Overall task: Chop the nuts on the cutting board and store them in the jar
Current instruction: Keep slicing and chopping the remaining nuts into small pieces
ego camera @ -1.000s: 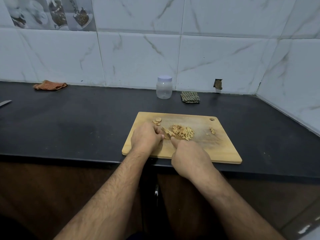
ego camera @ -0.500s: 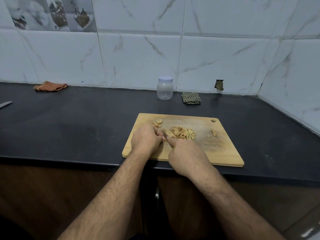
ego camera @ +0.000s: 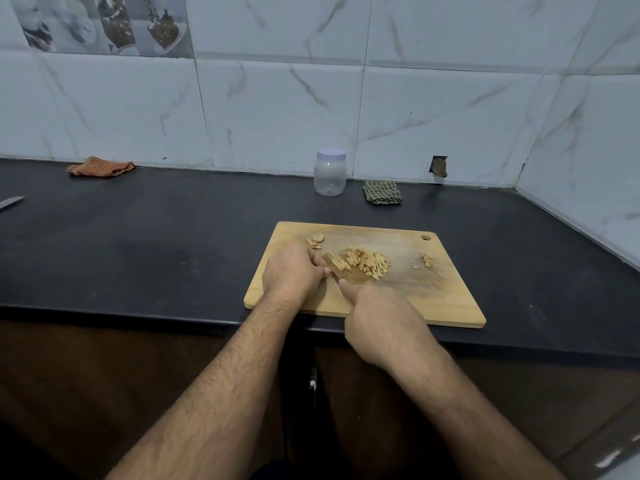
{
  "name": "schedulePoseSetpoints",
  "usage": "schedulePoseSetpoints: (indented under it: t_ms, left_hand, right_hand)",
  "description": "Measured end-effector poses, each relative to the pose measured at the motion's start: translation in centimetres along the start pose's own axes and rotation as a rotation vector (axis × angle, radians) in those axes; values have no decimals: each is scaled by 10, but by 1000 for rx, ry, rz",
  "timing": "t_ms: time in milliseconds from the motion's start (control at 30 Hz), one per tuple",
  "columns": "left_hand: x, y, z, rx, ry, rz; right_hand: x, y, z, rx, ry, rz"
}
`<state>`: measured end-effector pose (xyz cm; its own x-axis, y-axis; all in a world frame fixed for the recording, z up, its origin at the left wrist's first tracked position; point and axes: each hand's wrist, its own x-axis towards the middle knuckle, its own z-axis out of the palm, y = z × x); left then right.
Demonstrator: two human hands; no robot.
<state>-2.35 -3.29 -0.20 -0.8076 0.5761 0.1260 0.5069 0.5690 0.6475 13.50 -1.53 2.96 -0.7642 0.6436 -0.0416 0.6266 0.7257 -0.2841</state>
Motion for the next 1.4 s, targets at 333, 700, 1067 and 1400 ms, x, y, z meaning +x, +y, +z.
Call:
schedulePoseSetpoints:
  t_ms: [333,700,1067,1400]
  left_hand:
    - [-4,3,-2,-8,0,-2]
    - [-3,-8,-12,-123,-79,37]
    - [2,-13,-16,-315,4,34]
    - [30,-10,-14,-110,106,56]
  right_hand:
    - [5,1,-2,36,54,37]
    - [1,-1,1,78,126,-28]
    - [12,13,-23,-82,81,61]
    - [28,11,-25,-66,77,74]
